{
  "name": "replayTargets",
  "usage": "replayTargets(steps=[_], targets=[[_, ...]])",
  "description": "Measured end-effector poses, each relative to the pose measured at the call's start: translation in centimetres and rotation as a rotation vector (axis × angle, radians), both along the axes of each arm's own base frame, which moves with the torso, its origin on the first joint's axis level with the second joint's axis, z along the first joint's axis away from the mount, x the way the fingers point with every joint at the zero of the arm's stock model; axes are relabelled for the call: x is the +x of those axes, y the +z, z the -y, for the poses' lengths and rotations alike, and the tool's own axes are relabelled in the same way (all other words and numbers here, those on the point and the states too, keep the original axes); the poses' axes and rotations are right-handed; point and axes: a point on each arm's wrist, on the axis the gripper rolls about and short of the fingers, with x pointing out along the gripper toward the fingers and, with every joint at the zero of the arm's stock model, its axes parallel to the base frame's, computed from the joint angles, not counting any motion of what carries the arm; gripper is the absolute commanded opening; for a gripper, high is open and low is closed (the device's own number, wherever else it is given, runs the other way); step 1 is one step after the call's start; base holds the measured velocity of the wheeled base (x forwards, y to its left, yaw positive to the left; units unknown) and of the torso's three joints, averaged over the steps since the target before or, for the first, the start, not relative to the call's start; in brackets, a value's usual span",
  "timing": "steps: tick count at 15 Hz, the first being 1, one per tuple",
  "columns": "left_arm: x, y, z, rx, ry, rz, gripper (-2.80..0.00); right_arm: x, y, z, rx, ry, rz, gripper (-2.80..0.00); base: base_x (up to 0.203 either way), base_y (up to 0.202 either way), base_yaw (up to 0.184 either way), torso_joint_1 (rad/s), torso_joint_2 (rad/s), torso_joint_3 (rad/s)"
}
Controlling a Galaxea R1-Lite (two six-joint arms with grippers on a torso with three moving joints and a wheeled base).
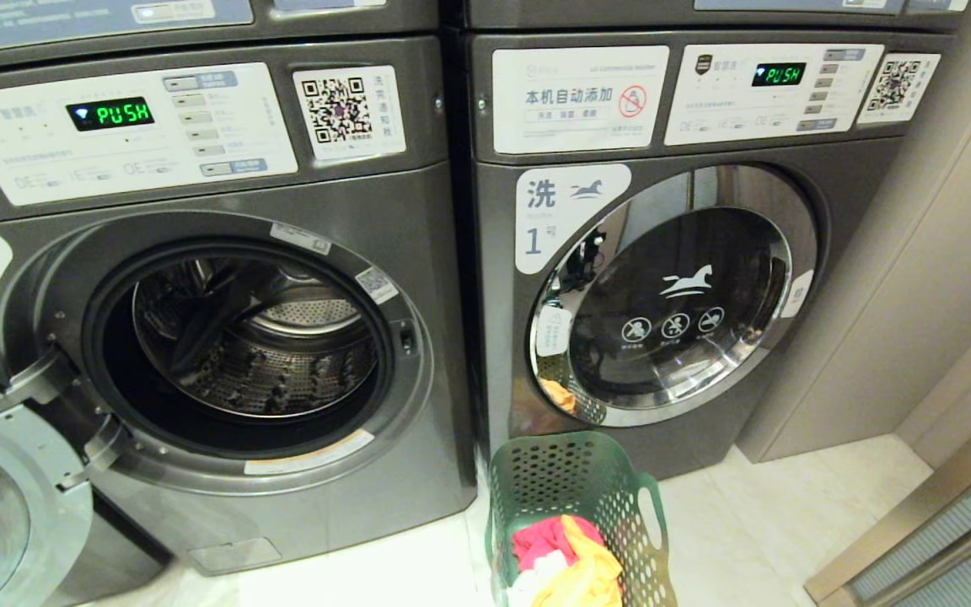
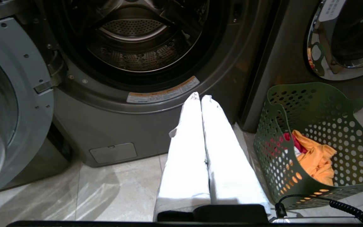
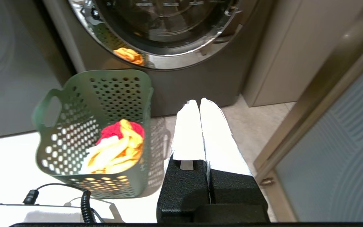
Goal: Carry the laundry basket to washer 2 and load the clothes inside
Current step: Place the clothes into the washing machine
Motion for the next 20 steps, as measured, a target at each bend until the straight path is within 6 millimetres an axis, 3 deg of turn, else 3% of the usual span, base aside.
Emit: replayTargets(steps=[11, 20], targets=[[0.0, 0.0, 0.0, -0.007, 0.001, -0.001, -2.8, 0.01, -0.02, 0.0, -0.007, -0.001, -0.001, -2.8, 0.0, 0.185, -0.002, 0.002, 0.0, 0.005], [0.0, 0.01, 0.0, -0.007, 0.0, 0.0, -2.8, 0.01, -0.04, 0.0, -0.011, -0.001, -0.002, -2.8, -0.001, 0.0, 0.005, 0.0, 0.0, 0.001]])
